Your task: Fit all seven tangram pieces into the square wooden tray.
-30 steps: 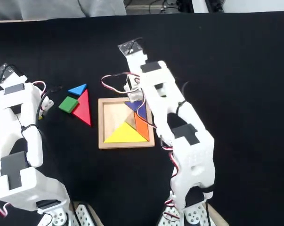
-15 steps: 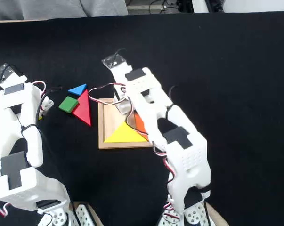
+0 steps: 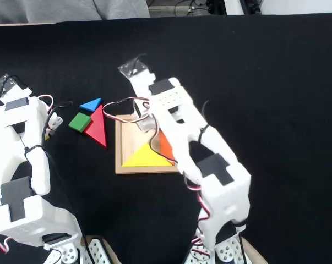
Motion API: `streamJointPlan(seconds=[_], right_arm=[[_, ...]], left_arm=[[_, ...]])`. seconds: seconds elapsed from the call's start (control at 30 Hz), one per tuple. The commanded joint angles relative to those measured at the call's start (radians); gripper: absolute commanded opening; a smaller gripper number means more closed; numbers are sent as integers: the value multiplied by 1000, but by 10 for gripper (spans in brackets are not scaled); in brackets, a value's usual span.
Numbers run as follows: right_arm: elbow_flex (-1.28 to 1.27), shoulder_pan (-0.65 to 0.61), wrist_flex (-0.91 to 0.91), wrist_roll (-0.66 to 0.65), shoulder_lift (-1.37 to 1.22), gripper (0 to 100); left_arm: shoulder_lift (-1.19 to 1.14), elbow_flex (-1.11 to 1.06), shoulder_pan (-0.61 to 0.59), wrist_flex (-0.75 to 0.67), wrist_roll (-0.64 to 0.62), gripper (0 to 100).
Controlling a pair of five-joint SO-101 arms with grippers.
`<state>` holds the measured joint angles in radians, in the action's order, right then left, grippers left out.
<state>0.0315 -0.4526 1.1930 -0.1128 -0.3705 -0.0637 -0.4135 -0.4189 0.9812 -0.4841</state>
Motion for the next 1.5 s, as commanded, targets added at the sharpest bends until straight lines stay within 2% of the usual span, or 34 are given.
streamJointPlan(seconds=[0.0,0.13,0.23,0.33,0.4,0.57,0.67,0.73,0.9,1.0,1.17,1.3,1.47], right_arm=[[5,-15,-14,-3,111,11],[15,-21,-15,-11,134,11],[38,-40,-8,-11,128,11],[81,-92,-15,-25,130,14],[131,-155,-12,-81,127,47],[278,-272,-41,-120,59,229],[410,-311,-43,-117,-73,238],[526,-338,-29,-117,-185,240],[892,-404,95,-106,-438,252],[1121,-419,172,-87,-588,302],[1431,-417,247,-87,-819,315],[1567,-416,269,-87,-935,315],[1552,-417,272,-89,-972,312]], left_arm=[[51,28,-62,-3,20,48],[132,104,-182,77,161,48],[201,99,-219,94,305,48],[241,54,-275,89,423,48],[247,21,-348,95,477,47],[244,-127,-611,74,548,45],[249,-248,-745,9,582,45],[250,-318,-792,-23,583,47],[250,-463,-802,-83,595,47],[252,-479,-802,-114,597,47],[250,-484,-799,-114,597,47],[247,-487,-774,-114,597,46],[247,-487,-769,-114,597,46]])
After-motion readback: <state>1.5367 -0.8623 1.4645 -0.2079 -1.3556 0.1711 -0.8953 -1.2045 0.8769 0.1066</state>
